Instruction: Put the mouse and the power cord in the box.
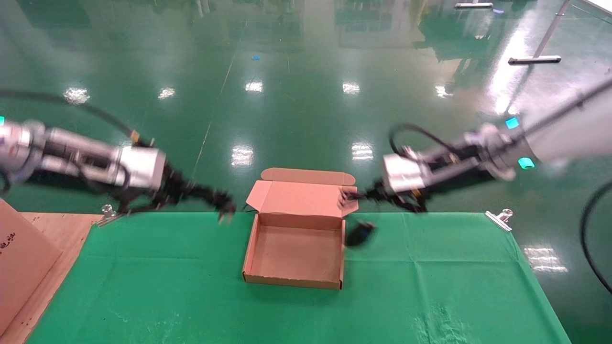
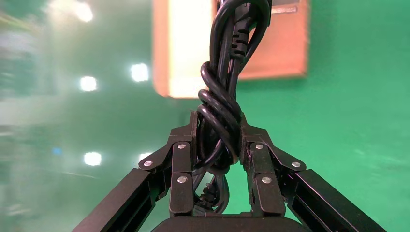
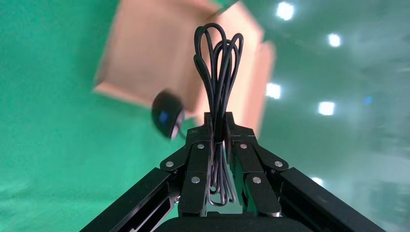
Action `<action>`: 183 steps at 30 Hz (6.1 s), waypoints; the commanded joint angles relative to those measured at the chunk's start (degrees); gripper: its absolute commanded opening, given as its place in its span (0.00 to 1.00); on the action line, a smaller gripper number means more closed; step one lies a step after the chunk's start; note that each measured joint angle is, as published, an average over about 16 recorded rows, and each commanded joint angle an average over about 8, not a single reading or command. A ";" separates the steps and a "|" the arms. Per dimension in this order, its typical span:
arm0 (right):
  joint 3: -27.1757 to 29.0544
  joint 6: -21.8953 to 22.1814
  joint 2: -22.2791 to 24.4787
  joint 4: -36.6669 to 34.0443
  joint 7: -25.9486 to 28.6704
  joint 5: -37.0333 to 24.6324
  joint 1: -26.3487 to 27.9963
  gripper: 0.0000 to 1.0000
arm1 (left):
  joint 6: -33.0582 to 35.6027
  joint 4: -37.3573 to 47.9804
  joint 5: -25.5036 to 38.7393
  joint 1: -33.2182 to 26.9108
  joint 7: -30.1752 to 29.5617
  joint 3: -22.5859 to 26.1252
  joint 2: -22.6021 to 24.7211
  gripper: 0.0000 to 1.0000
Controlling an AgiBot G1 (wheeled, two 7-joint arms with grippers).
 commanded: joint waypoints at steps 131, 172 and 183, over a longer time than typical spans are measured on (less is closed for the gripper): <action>-41.40 42.25 -7.49 23.68 25.19 19.22 -16.69 0.61 | -21.86 11.53 -47.22 33.49 19.92 -4.73 -12.92 1.00; -22.63 26.50 5.92 34.87 30.78 32.74 -27.40 1.00 | -14.05 -2.85 -52.14 37.64 5.36 -10.27 -14.68 1.00; -11.16 16.96 13.93 41.80 34.18 40.71 -33.69 1.00 | -9.74 -11.26 -54.95 40.11 -3.01 -13.41 -15.74 1.00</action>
